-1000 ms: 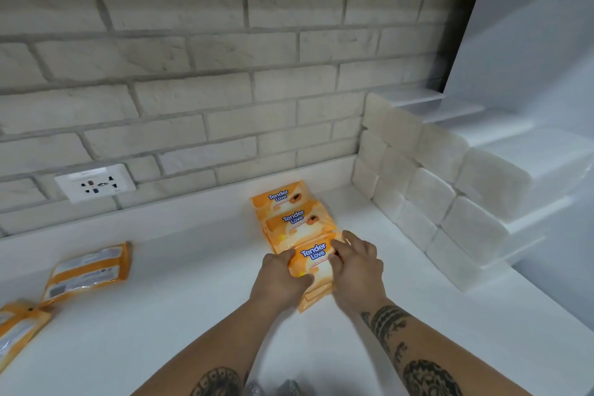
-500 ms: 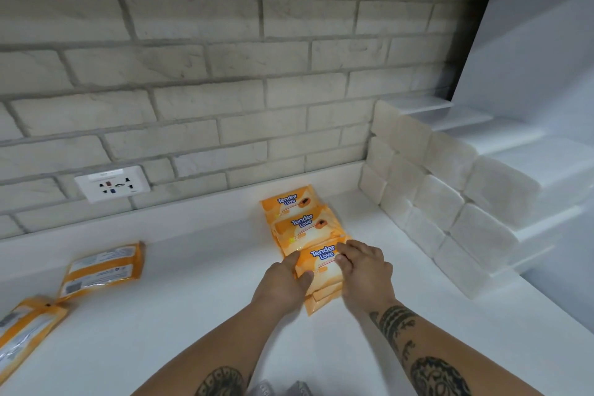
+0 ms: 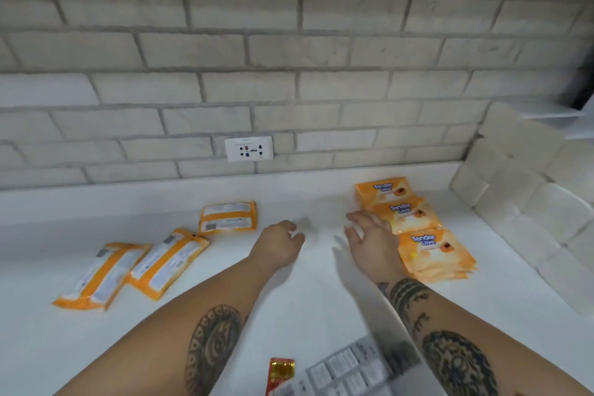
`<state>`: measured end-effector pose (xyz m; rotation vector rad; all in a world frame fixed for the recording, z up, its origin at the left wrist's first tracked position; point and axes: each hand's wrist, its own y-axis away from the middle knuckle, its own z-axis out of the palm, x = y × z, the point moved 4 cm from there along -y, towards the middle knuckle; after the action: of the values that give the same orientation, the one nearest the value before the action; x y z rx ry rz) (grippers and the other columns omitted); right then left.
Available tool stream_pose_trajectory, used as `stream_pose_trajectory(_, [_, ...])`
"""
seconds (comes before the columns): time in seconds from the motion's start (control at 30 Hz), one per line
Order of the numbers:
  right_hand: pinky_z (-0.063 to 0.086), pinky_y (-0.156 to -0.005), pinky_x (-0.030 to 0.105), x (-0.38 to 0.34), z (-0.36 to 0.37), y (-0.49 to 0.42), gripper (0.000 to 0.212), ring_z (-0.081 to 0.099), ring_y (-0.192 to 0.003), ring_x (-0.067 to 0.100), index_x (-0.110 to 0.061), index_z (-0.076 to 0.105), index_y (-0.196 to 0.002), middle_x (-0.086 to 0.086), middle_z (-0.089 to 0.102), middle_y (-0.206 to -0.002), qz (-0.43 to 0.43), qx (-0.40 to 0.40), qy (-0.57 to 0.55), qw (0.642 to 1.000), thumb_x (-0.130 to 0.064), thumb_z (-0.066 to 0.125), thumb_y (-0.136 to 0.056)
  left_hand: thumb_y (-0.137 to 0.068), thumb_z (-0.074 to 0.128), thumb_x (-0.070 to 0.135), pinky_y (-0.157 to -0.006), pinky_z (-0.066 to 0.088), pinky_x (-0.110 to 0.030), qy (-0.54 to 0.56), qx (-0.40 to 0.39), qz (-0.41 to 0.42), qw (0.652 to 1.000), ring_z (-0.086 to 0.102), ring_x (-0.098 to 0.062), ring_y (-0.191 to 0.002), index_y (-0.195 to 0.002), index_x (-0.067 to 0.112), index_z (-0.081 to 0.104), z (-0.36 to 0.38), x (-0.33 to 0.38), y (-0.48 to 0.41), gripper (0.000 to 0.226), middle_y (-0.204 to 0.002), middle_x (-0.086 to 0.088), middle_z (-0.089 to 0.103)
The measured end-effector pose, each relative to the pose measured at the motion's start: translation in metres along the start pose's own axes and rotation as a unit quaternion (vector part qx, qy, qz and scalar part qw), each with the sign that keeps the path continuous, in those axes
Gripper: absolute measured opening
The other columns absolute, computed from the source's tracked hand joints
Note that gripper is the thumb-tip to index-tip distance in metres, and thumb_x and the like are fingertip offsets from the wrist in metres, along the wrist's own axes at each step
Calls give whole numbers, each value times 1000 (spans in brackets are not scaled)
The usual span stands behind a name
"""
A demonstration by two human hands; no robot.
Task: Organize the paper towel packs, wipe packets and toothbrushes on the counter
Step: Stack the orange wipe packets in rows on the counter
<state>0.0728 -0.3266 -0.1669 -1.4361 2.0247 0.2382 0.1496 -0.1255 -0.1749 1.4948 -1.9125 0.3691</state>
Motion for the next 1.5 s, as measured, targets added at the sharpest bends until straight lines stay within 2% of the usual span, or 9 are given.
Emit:
stream_pose_trajectory(0.3, [32, -102, 39, -108, 100, 46, 29, 49, -125, 20, -31, 65, -129, -8, 61, -119, -30, -64, -28, 997, -29, 58, -101, -99, 55, 27, -81, 50, -28, -24, 57, -52, 997, 67, -26, -105, -103, 15, 73, -95, -146, 39, 22, -107, -8, 74])
stream_pose_trajectory(0.43, [30, -97, 36, -142, 139, 69, 28, 49, -119, 16, -32, 65, -128, -12, 59, -107, -38, -101, -24, 994, -27, 55, -102, -96, 52, 27, -82, 56, -31, -37, 70, -84, 993, 68, -22, -100, -106, 24, 72, -118, -200, 55, 23, -104, -2, 74])
stream_pose_trajectory(0.67, [31, -96, 34, -192, 190, 102, 30, 49, -120, 12, -35, 63, -129, -17, 63, -113, -43, -149, -12, 988, -25, 52, -103, -84, 67, 54, -105, 44, -43, -168, 75, -53, 981, 35, -27, -134, -135, 26, 57, -139, -245, 56, 58, -140, -1, 49])
stream_pose_trajectory(0.93, [30, -98, 33, -210, 193, 104, 34, 47, -122, 11, -37, 60, -132, -18, 60, -114, -27, -172, 2, 985, -26, 52, -101, -72, 61, 53, -96, 44, -42, -269, 27, -79, 960, 51, -30, -115, -122, 24, 44, -120, -239, 51, 61, -119, -4, 56])
stream_pose_trajectory(1.0, [31, -99, 33, -207, 186, 101, 34, 46, -125, 11, -36, 59, -133, -16, 58, -118, -19, -170, -5, 985, -25, 52, -101, -67, 60, 56, -90, 49, -39, -198, 3, -93, 976, 59, -26, -106, -114, 25, 50, -125, -231, 50, 57, -110, -1, 62])
stream_pose_trajectory(1.13, [35, -116, 38, -198, 163, 91, 44, 44, -137, 12, -30, 53, -143, -12, 47, -142, -22, -119, -74, 990, -32, 61, -99, -70, 69, 40, -60, 42, -27, 207, -90, -119, 967, 57, -18, -67, -98, 15, 63, -142, -212, 52, 38, -86, -3, 64])
stream_pose_trajectory(1.27, [37, -112, 27, -208, 132, 76, 76, 42, -131, -2, -29, 32, -154, -21, 35, -145, -1, -97, -231, 968, -42, 73, -91, -53, 69, 39, -83, 46, -36, 364, -218, -113, 899, 67, -31, -87, -103, 15, 70, -163, -196, 61, 56, -100, -13, 72])
stream_pose_trajectory(1.4, [52, -84, 17, -233, 107, 66, 33, 68, -98, 0, -22, 63, -120, -15, 73, -109, -25, -148, -352, 924, -37, 71, -93, -56, 68, 38, -88, 45, -40, 412, -297, -82, 858, 68, -41, -98, -125, 8, 66, -180, -181, 66, 75, -128, -30, 65])
stream_pose_trajectory(1.5, [55, -71, 23, -243, 92, 63, 14, 72, -79, 8, -19, 72, -96, -6, 77, -85, -7, -132, -388, 912, -33, 71, -93, -73, 62, 49, -100, 44, -52, 468, -269, -81, 838, 65, -51, -108, -124, 6, 66, -185, -171, 61, 67, -126, -29, 66])
